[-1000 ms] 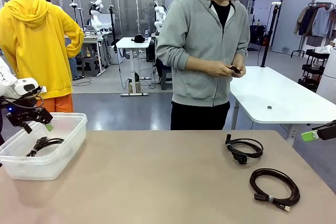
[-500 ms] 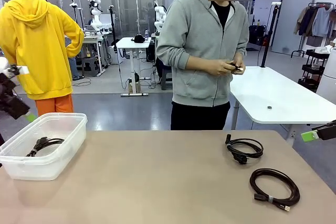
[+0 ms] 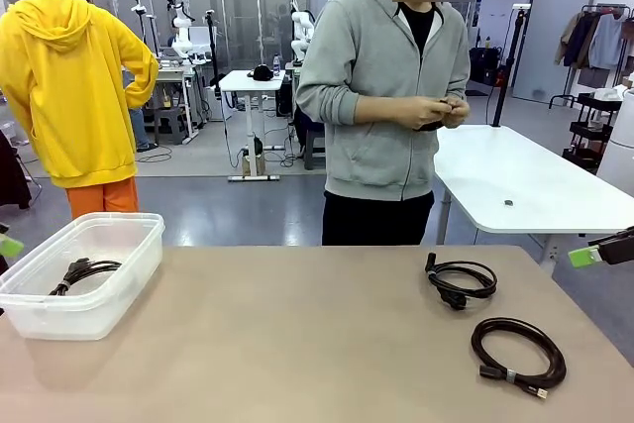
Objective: Organize and store the cables.
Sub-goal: Place the Power Cable into the Organizing box.
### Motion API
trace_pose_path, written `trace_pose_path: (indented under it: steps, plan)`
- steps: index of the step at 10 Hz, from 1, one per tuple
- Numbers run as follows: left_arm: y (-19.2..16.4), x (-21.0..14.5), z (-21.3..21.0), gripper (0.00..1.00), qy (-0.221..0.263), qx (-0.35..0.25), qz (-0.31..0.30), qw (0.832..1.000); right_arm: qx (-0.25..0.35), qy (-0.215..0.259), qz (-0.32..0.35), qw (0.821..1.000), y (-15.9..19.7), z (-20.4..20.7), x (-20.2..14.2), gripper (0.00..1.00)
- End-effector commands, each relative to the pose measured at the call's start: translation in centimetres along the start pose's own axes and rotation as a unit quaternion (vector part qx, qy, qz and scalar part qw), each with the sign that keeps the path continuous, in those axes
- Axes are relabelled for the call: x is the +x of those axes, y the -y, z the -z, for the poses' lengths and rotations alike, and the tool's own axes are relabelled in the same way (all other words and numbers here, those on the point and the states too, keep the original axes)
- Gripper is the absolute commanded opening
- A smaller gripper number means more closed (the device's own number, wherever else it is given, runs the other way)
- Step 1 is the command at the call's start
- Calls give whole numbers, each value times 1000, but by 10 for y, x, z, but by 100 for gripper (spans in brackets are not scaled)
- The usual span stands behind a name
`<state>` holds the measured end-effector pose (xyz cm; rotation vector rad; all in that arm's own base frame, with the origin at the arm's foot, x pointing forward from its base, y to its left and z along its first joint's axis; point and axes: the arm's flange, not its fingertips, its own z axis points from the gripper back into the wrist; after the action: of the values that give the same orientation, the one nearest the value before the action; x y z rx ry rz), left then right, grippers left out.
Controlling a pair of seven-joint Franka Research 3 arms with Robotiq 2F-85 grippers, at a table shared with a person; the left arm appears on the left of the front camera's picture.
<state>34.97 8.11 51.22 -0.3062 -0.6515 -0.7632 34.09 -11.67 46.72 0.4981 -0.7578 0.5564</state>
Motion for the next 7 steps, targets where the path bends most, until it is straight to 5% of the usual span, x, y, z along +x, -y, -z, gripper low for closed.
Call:
trace_pose_path:
  steps: [1,7]
  plan:
    - [-10,-1,2,100,5,-23,12,1000,5,6,-8,1000,2,0,0,100]
    - [0,0,0,100,0,0,0,1000,5,6,-8,1000,2,0,0,100]
